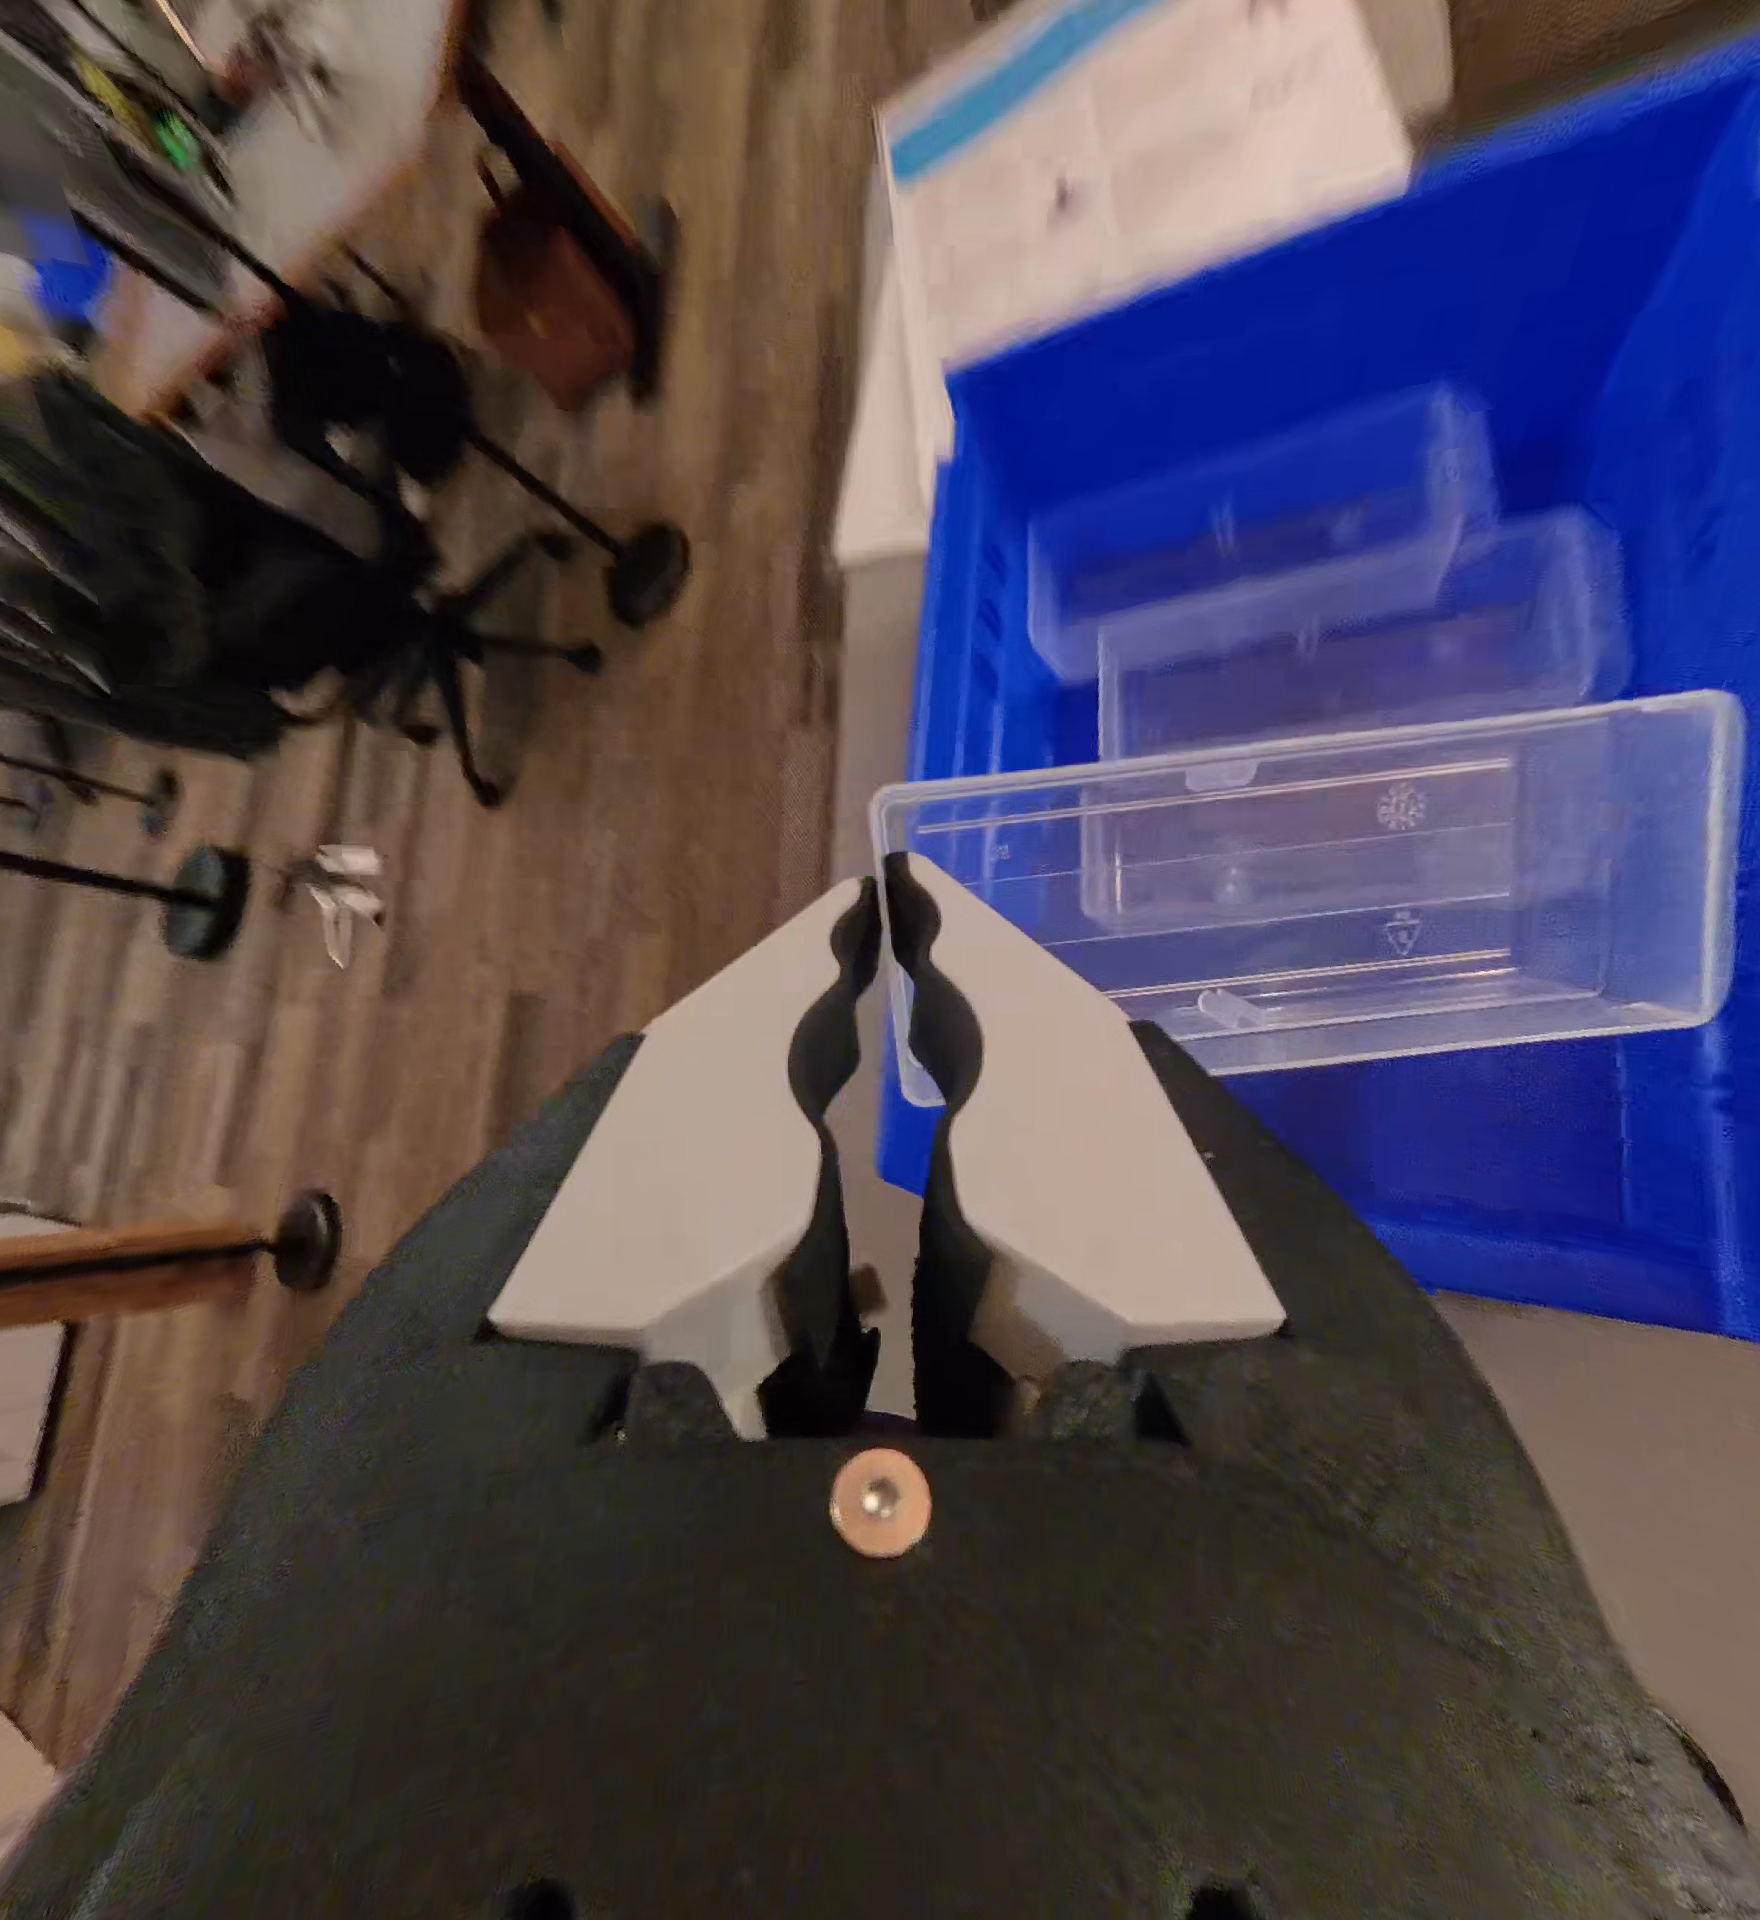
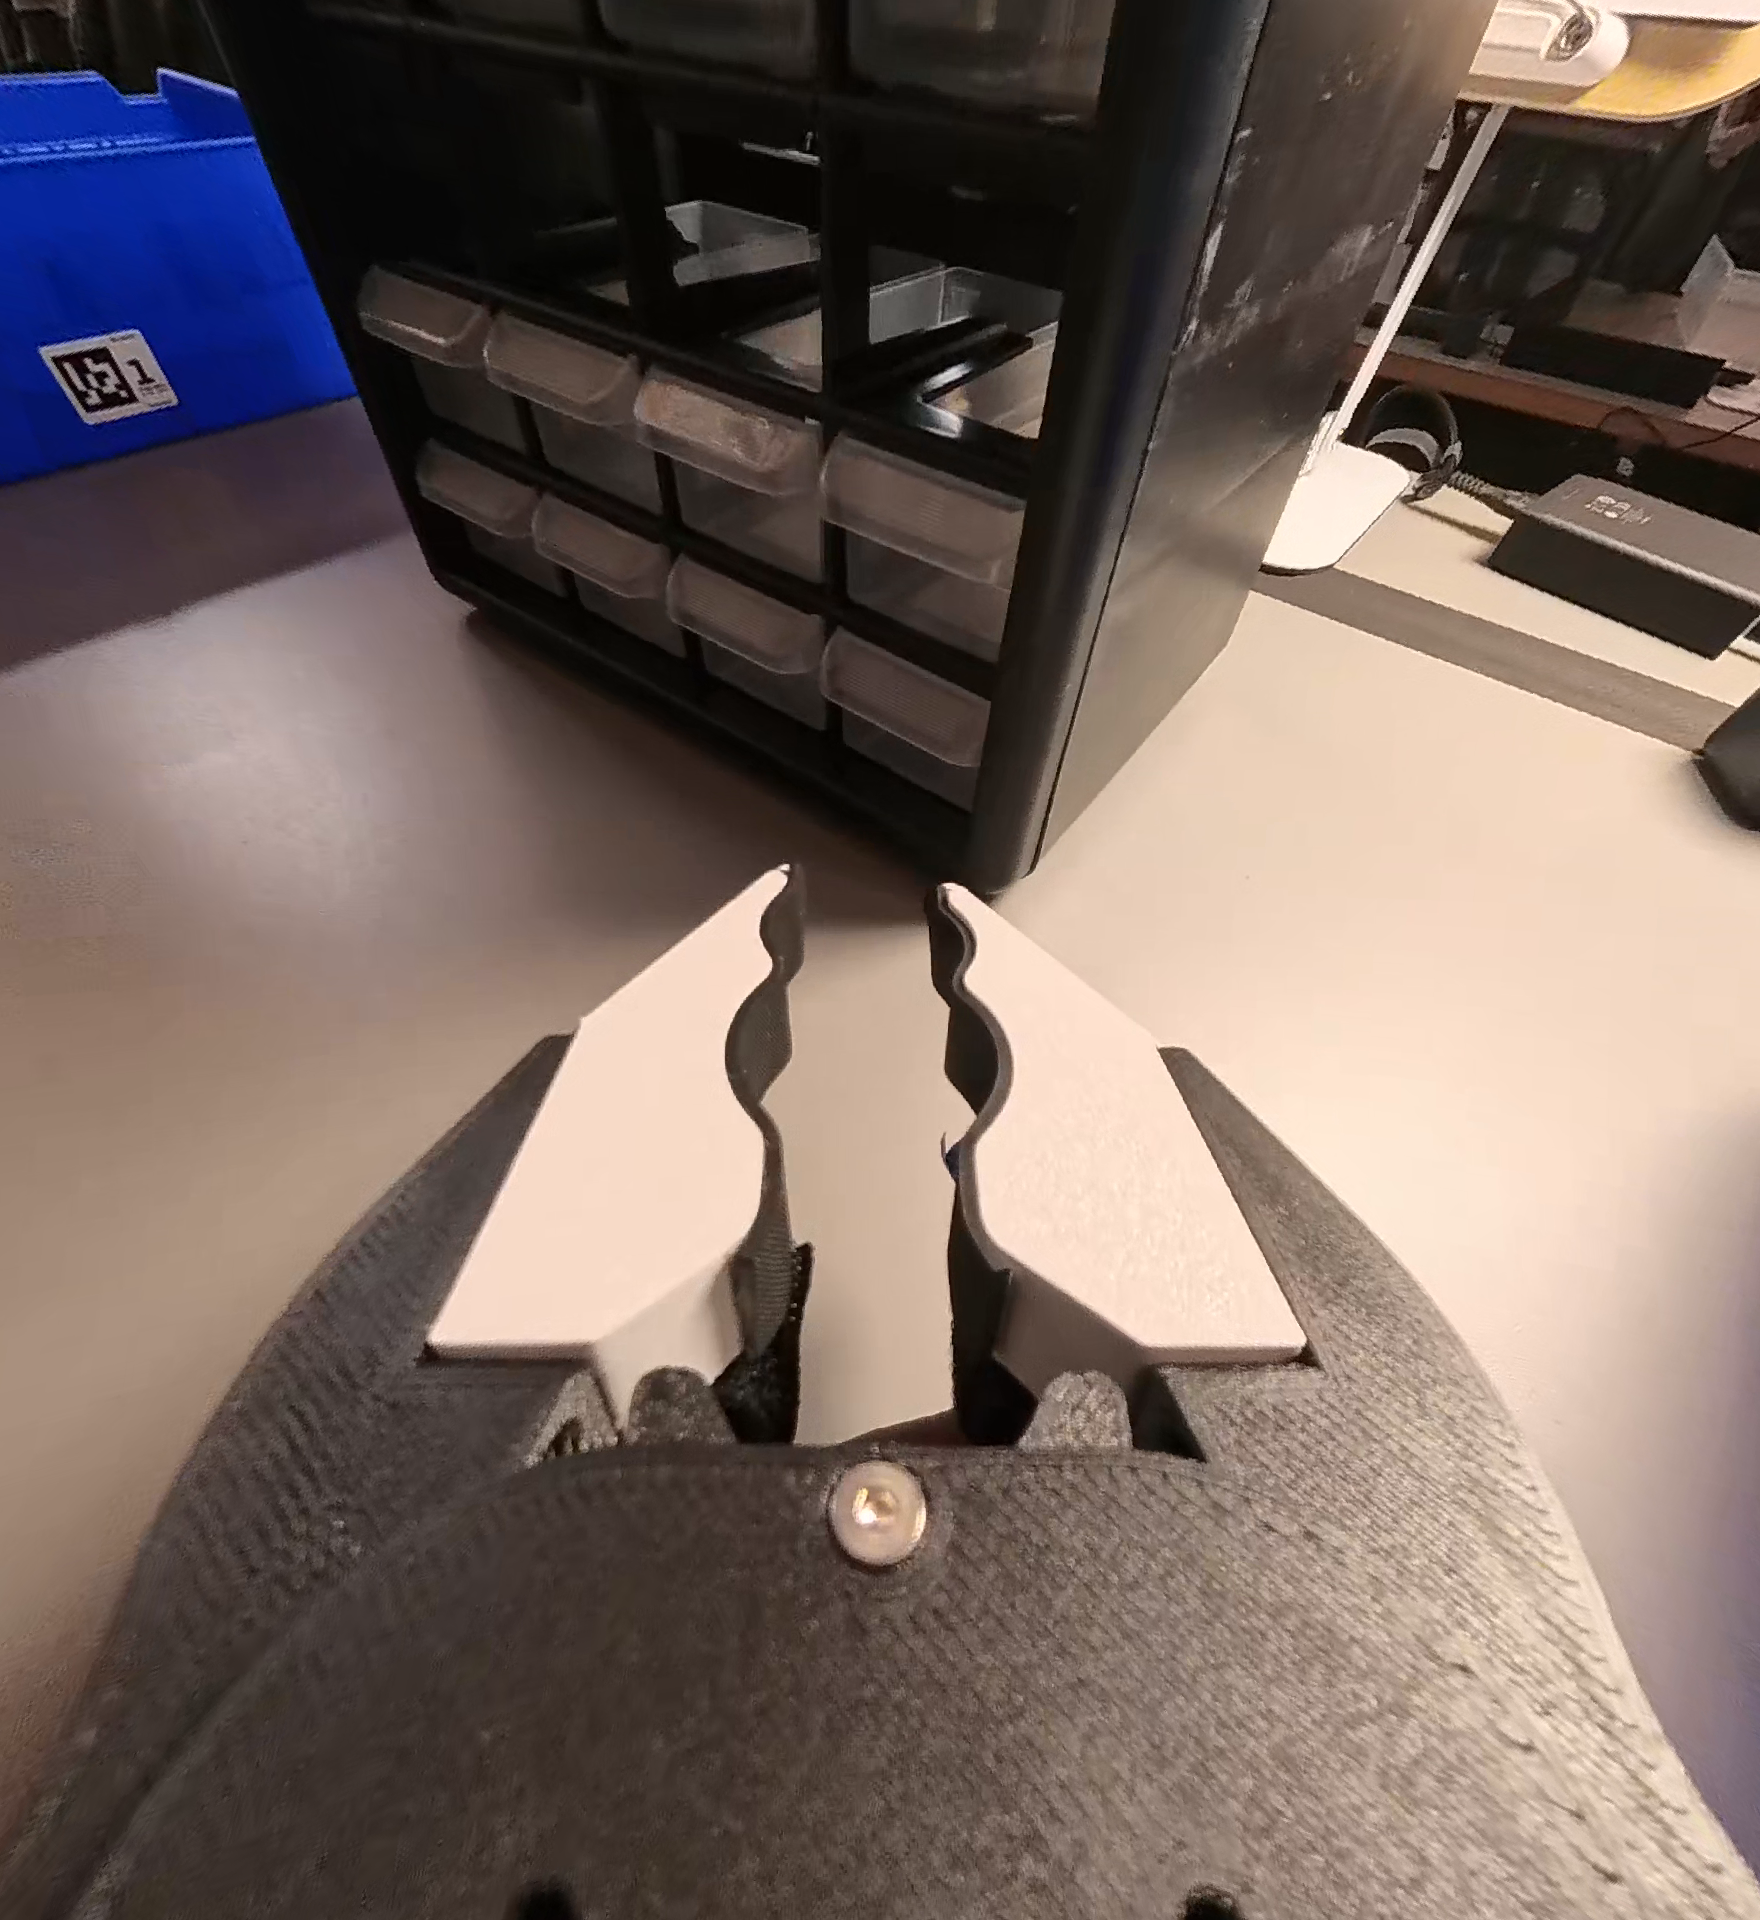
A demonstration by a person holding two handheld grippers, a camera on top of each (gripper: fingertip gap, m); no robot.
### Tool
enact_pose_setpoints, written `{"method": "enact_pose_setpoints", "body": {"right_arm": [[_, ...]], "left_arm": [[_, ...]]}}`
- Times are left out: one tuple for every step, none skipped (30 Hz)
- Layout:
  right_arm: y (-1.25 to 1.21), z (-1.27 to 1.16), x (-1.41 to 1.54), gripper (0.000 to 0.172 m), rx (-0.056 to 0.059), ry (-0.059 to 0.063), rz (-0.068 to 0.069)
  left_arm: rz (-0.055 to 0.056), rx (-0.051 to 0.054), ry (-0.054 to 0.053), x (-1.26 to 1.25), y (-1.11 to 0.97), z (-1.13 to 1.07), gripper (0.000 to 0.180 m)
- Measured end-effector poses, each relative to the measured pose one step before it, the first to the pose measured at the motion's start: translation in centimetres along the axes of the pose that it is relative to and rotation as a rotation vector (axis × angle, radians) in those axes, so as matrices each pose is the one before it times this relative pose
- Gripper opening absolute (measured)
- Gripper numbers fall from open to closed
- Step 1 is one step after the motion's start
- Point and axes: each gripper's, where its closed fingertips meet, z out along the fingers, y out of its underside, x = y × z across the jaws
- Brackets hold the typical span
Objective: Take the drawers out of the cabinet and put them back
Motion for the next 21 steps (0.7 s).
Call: {"method": "enact_pose_setpoints", "body": {"right_arm": [[0.031,0.036,0.036,0.024,-0.003,0.0039,-0.0004],[0.072,0.056,0.05,0.024,-0.0053,0.0044,-0.0009],[0.098,0.088,0.04,0.023,-0.0077,0.0042,-0.0014],[0.105,0.083,0.033,0.023,-0.0083,0.0037,-0.0015],[0.091,0.082,0.027,0.023,-0.0071,0.0035,-0.0009],[0.046,0.042,0.005,0.023,-0.0038,0.0016,-0.0012],[0.016,0.011,-0.022,0.023,-0.0009,-0.0006,-0.0015],[-0.006,-0.012,-0.01,0.023,0.0009,-0.0011,-0.0002],[-0.018,-0.024,0.003,0.023,0.0017,-0.001,0.0016],[-0.032,-0.025,0.021,0.022,0.0021,-0.0018,0.0035],[-0.035,-0.029,0.033,0.022,0.0026,-0.0011,0.0048],[-0.036,-0.031,0.052,0.022,0.0028,-0.0016,0.0056],[-0.024,-0.035,0.059,0.022,0.0028,-0.0012,0.0068],[-0.038,-0.04,0.08,0.022,0.0032,-0.0007,0.008],[-0.057,-0.038,0.086,0.022,0.0038,-0.0007,0.0088],[-0.048,-0.049,0.083,0.022,0.0041,-0.0018,0.009],[-0.043,-0.036,0.081,0.022,0.0031,-0.002,0.0094],[-0.033,-0.042,0.088,0.022,0.0032,-0.0016,0.0095],[-0.039,-0.043,0.069,0.022,0.0036,-0.0021,0.0086],[-0.037,-0.024,0.051,0.022,0.0027,-0.0029,0.0072],[-0.005,-0.012,0.025,0.022,0.0005,-0.0034,0.0061]], "left_arm": [[0.0191,0.0529,-0.0209,-0.573,-1.806,-1.878,0.001],[0.0255,0.0554,-0.0102,-0.231,-1.934,-1.847,0.001],[0.032,0.0563,0.0092,0.294,-2.007,-1.713,0.001],[0.0415,0.0597,0.0378,1.067,-2.065,-1.495,0.001],[0.0485,0.0569,0.0671,1.912,-1.987,-1.109,0.001],[0.0366,0.0381,0.0853,2.523,-1.68,-0.558,0.001],[0.0278,0.0186,0.093,2.866,-1.286,0.052,0.001],[0.0419,0.0082,0.0989,3.127,-0.94,0.62,0.001],[0.0472,-0.0019,0.1024,3.199,-0.626,1.15,0.001],[0.0371,-0.0104,0.1022,3.054,-0.389,1.645,0.001],[0.0414,-0.0114,0.1027,2.881,-0.235,2.001,0.002],[0.0535,-0.0127,0.0998,2.637,-0.073,2.281,0.002],[0.0508,-0.0185,0.0929,2.264,0.07,2.451,0.002],[0.0426,-0.0167,0.0858,1.862,0.06,2.47,0.002],[0.0332,-0.0082,0.0759,1.452,-0.068,2.333,0.002],[0.0182,-0.0053,0.0584,0.949,-0.144,2.112,0.002],[0.0172,-0.0042,0.0364,0.487,-0.208,1.839,0.002],[0.0271,0.0006,0.0213,0.25,-0.297,1.539,0.002],[0.0234,0.004,0.0198,0.223,-0.379,1.26,0.002],[0.0155,0.0093,0.0202,0.199,-0.473,1.04,0.002],[0.0147,0.0169,0.0135,0.114,-0.582,0.823,0.002]]}}
